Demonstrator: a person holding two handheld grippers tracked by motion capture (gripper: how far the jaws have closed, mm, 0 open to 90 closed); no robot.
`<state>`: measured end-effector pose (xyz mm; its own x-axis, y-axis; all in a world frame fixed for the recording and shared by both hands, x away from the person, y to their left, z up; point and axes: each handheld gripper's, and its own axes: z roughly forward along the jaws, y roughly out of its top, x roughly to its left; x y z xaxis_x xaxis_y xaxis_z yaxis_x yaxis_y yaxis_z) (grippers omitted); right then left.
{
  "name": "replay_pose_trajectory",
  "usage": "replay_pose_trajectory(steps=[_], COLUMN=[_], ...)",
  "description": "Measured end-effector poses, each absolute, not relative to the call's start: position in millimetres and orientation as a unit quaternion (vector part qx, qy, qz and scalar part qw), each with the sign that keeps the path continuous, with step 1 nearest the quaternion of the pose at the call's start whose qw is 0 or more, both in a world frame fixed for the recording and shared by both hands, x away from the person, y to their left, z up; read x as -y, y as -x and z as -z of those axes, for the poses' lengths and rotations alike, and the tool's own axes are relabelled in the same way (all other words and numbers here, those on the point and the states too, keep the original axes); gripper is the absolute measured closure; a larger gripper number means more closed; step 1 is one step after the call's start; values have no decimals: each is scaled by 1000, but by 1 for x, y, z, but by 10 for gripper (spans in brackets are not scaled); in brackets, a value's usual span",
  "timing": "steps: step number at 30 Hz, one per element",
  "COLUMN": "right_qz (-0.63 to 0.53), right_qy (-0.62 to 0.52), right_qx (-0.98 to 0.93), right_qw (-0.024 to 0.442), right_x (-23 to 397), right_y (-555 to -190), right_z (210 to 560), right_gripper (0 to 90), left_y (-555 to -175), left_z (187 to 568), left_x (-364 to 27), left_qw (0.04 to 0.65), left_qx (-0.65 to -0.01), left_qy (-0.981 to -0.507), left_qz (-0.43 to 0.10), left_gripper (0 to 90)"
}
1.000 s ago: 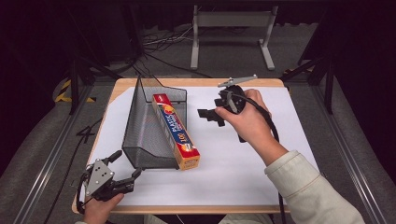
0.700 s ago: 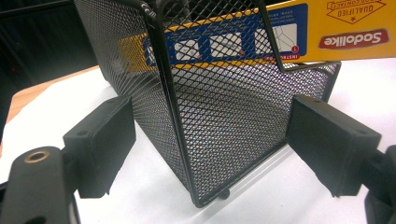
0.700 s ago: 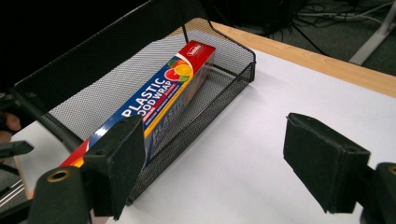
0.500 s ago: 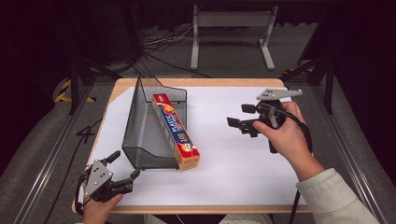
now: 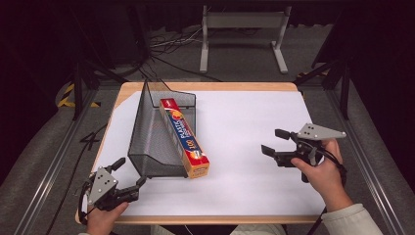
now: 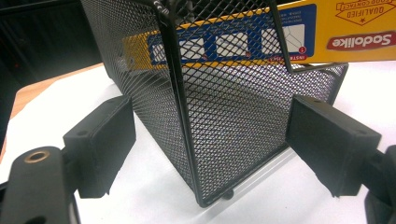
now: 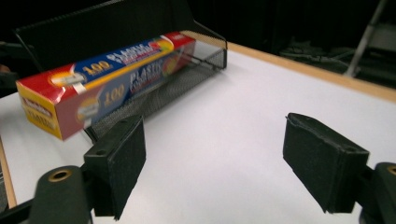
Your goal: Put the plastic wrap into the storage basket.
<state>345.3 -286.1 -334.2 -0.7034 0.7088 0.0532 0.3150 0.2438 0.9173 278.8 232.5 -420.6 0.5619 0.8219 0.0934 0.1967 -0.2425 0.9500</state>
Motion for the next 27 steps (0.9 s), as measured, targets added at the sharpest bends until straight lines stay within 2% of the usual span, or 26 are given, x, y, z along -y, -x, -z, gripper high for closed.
replay_pose_trajectory(steps=[6,8,14,27], right_qz=[-526,-532,-509,-488], right_qy=[-335,-327,-330,-369], right_qx=[-754,-758,-768,-763], right_qw=[205,189,207,207], right_x=[300,304,306,314], right_y=[-334,-333,-330,-318], right_z=[361,377,407,441], right_gripper=[226,234,246,247], left_y=[-279,-279,-279,-280], left_z=[421,421,421,424], left_x=[-233,-233,-234,-234], left_qw=[504,503,504,496], left_qx=[-353,-353,-353,-348], left_qy=[-725,-725,-725,-738], left_qz=[-310,-309,-309,-297], left_gripper=[169,168,169,166])
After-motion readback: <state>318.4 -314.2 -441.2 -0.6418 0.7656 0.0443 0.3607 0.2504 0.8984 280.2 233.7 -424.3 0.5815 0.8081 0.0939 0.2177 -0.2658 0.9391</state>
